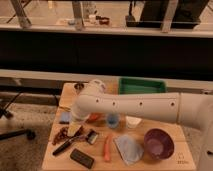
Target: Place sponge in purple bowl
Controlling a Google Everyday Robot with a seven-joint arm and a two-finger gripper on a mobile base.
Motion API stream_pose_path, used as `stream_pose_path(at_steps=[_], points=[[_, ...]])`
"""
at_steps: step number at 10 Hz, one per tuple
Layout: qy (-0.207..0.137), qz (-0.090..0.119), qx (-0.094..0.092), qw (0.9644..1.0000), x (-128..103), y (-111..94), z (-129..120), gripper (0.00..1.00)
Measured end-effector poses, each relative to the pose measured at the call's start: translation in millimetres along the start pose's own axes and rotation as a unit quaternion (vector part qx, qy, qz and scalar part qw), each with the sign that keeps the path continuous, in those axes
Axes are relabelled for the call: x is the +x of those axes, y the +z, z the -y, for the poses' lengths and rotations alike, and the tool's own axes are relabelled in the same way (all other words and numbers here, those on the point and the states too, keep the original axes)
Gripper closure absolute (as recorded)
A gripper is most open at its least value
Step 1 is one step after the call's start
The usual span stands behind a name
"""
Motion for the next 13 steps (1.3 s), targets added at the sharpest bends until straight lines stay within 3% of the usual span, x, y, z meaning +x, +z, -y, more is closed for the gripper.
stream_pose_path(at_steps=[9,13], points=[[0.011,0.021,0.008,0.9997,-27.1,19.9,13.1,0.20],[0.017,0.021,0.011,0.9996,-38.4,33.4,14.9,0.20]])
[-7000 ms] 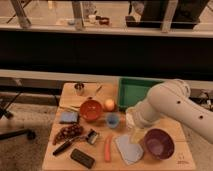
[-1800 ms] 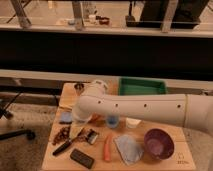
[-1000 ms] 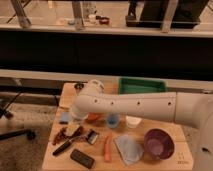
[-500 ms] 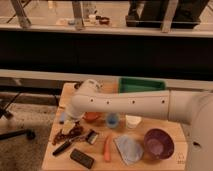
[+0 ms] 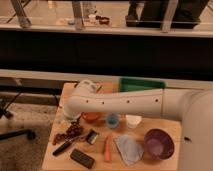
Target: Place sponge in purple bowl
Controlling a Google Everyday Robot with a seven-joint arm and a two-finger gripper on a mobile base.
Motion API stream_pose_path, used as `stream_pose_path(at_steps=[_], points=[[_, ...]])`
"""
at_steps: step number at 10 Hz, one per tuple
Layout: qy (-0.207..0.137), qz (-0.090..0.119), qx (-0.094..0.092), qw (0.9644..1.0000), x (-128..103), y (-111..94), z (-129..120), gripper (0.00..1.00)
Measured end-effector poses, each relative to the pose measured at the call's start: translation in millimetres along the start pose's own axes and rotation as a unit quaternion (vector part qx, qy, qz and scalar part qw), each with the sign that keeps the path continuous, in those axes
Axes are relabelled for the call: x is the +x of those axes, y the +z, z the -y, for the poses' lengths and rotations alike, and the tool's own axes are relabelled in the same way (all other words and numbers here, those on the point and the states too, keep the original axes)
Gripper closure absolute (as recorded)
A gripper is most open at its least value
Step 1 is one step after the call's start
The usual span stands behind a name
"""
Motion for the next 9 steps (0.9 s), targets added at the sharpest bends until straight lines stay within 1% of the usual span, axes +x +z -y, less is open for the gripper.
stream_pose_path(at_steps=[2,5,9], points=[[0.005,0.002,0.000,1.0000,-4.1,8.1,4.3,0.20],[0.020,0.006,0.000,0.9998,-4.0,22.4,13.9,0.20],[0.048,0.014,-0.002,0.9988,2.5,38.9,27.0,0.20]])
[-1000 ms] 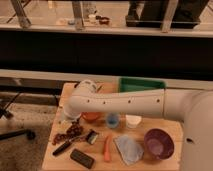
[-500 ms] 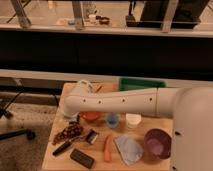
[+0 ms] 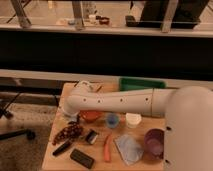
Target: Place sponge in purple bowl
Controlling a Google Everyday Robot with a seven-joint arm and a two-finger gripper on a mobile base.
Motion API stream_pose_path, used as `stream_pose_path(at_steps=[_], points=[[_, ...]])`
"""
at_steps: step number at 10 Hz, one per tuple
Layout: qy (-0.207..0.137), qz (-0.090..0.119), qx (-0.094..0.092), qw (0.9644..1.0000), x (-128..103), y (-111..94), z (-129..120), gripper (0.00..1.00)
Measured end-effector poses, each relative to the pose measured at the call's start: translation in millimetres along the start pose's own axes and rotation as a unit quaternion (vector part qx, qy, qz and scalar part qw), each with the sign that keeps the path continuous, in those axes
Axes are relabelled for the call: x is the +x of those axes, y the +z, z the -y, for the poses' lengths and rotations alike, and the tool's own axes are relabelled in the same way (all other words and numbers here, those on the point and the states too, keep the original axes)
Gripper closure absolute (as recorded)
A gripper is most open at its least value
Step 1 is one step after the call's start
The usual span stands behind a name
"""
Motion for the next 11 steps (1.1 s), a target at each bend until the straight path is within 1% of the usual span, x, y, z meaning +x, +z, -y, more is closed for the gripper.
stream_pose_path(at_steps=[3,7,11], points=[[0.022,0.001,-0.004,0.9998,6.2,16.8,6.4,0.20],[0.039,-0.008,0.003,0.9992,7.5,32.0,8.6,0.20],[0.043,-0.017,0.008,0.9989,9.5,46.9,11.3,0.20]])
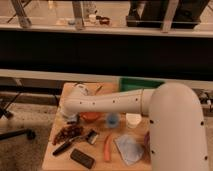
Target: Place sponge in purple bowl
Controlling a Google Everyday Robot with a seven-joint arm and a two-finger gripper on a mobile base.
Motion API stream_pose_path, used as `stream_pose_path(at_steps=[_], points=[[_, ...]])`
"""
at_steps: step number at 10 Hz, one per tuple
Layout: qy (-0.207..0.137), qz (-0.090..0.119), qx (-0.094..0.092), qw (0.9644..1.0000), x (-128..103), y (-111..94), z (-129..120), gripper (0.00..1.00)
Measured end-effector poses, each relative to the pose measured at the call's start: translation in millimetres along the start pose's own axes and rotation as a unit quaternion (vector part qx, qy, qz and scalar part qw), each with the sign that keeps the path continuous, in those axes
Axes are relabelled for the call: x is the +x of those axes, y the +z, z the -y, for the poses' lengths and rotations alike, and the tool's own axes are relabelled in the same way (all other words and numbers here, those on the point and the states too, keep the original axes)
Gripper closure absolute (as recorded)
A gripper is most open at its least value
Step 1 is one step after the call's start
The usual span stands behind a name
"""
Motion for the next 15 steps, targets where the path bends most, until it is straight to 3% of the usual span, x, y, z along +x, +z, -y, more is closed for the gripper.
stream_pose_path(at_steps=[15], points=[[0.039,-0.027,-0.007,0.9989,10.8,52.8,8.9,0.20]])
